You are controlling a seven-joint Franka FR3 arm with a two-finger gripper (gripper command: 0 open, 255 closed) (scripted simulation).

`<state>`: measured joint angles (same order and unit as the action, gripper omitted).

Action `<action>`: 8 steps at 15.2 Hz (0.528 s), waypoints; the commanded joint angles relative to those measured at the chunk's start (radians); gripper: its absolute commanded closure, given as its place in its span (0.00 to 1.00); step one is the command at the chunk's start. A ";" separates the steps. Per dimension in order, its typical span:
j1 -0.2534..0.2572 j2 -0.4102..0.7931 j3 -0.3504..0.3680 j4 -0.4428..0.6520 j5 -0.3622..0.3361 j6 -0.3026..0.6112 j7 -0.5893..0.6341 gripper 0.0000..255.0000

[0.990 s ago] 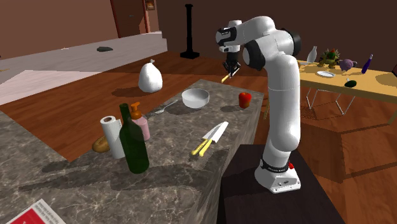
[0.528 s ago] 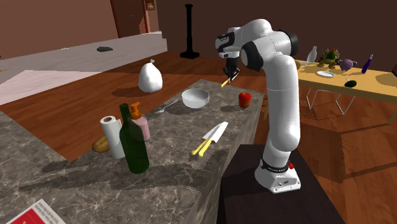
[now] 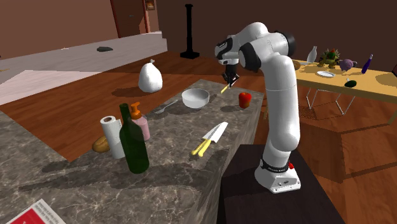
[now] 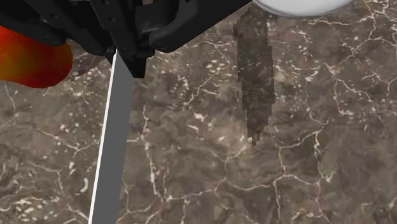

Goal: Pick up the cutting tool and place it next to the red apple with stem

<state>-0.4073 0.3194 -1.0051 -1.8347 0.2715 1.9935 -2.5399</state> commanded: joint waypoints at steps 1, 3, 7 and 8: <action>-0.009 0.015 0.009 -0.010 0.015 0.020 -0.009 1.00; -0.015 0.028 0.016 -0.025 0.028 0.042 -0.017 1.00; -0.028 0.054 0.034 -0.052 0.056 0.084 -0.035 1.00; -0.032 0.061 0.038 -0.058 0.063 0.095 -0.039 1.00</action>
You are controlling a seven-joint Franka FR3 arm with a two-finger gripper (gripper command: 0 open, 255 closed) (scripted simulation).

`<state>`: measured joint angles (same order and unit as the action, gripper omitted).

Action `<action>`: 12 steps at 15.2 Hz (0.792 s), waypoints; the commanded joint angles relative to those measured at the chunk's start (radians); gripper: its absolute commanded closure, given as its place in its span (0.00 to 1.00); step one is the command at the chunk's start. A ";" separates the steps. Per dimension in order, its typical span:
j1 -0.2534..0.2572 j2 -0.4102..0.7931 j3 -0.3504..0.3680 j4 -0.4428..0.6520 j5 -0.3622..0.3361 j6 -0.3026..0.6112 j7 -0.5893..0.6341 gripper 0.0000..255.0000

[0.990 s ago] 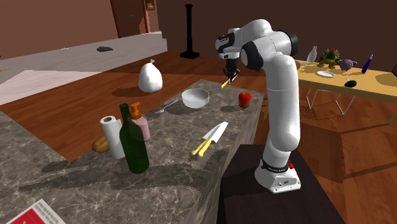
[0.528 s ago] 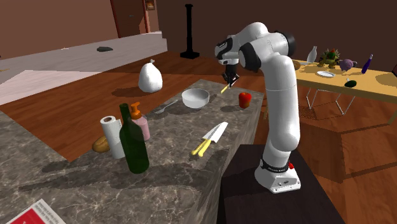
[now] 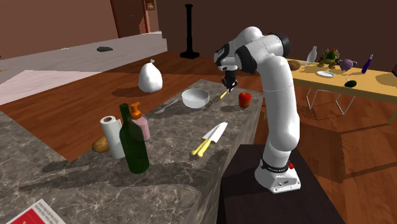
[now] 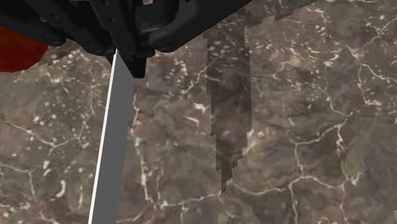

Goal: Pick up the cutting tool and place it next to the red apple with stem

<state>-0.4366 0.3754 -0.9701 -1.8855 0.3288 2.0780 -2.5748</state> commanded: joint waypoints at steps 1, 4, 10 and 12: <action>-0.007 0.012 0.008 -0.013 0.013 0.021 -0.009 1.00; -0.019 0.034 0.024 -0.029 0.036 0.051 -0.023 1.00; -0.034 0.059 0.043 -0.044 0.062 0.083 -0.039 1.00; -0.034 0.059 0.043 -0.044 0.062 0.083 -0.039 1.00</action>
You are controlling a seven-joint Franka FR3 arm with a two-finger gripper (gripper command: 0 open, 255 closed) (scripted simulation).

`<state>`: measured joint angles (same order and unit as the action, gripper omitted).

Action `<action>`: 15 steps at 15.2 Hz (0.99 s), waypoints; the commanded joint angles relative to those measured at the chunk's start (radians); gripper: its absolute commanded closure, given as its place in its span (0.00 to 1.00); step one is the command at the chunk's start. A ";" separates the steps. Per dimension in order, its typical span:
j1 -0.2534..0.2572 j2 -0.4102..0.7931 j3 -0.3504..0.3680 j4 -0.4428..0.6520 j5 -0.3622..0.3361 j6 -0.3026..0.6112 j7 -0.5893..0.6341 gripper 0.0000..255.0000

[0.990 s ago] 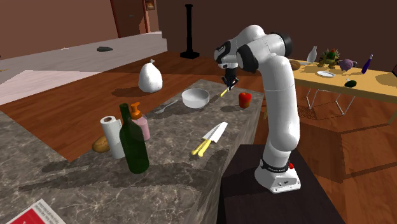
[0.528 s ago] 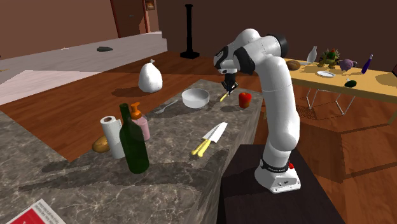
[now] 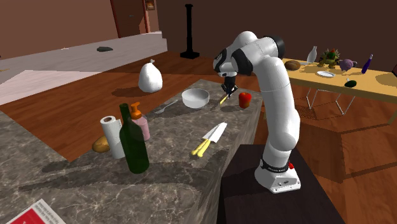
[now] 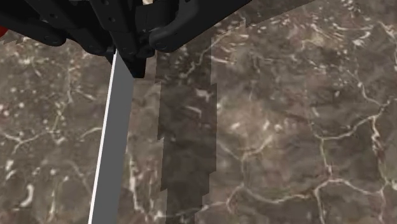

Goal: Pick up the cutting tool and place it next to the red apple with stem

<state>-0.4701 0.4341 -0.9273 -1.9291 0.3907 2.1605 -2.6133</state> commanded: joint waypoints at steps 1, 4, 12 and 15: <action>0.000 0.000 0.000 0.000 0.000 0.000 0.000 1.00; 0.000 0.000 0.000 0.000 0.000 0.000 0.000 0.00; 0.033 -0.055 -0.041 0.039 -0.058 -0.076 0.037 0.00; 0.040 -0.069 -0.050 0.052 -0.072 -0.097 0.046 0.00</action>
<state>-0.4322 0.3698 -0.9742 -1.8798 0.3235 2.0697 -2.5702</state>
